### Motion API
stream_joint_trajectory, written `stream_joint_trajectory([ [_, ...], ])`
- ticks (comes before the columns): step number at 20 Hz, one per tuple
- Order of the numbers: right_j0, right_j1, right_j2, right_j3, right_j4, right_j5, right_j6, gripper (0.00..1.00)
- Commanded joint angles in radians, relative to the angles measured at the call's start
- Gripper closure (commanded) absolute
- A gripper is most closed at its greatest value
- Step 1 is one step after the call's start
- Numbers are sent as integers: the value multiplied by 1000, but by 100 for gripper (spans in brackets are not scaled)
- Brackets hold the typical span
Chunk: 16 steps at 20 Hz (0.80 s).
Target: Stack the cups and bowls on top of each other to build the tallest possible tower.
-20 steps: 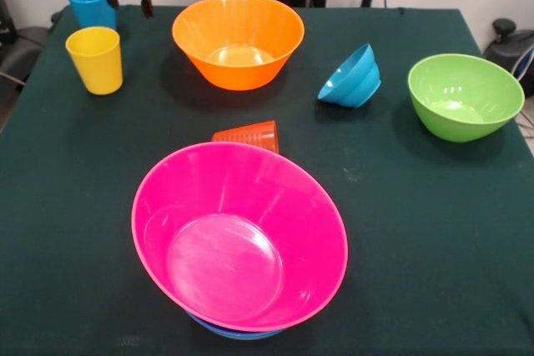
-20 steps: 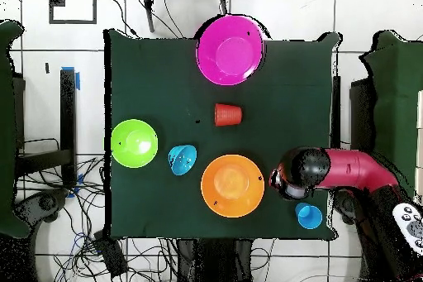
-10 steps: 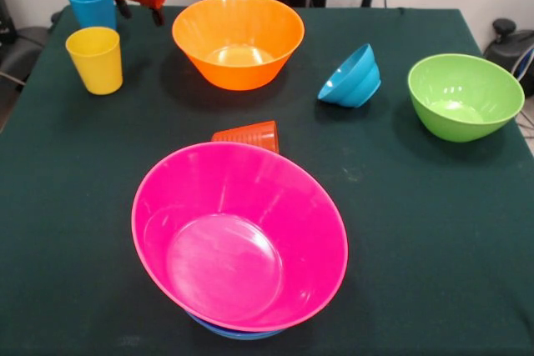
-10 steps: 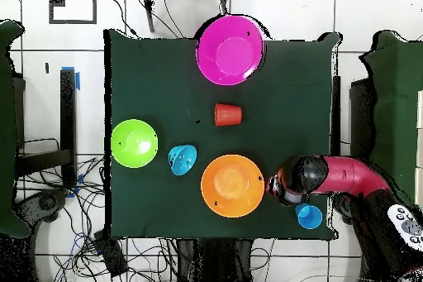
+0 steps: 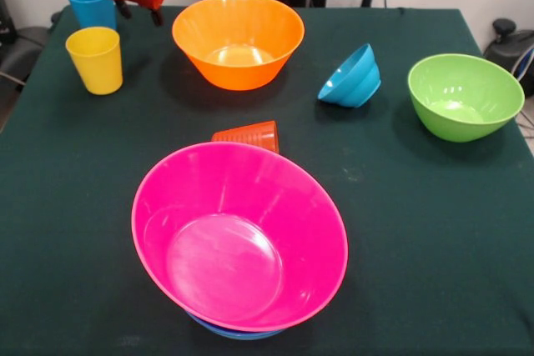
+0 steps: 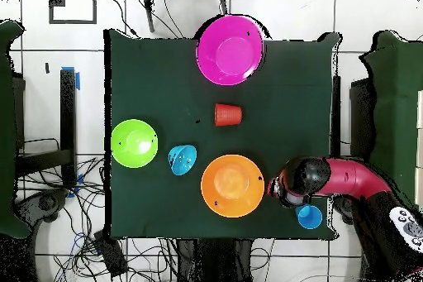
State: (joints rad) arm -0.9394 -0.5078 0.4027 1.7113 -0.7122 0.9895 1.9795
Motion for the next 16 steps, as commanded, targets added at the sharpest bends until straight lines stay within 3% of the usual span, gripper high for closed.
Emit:
stream_joint_trajectory([
  [1,64,-36,38,36,-42,-64,-116,0],
  [8,153,-106,17,151,7,-117,56,0],
  [16,195,-100,-16,184,28,-186,105,0],
])
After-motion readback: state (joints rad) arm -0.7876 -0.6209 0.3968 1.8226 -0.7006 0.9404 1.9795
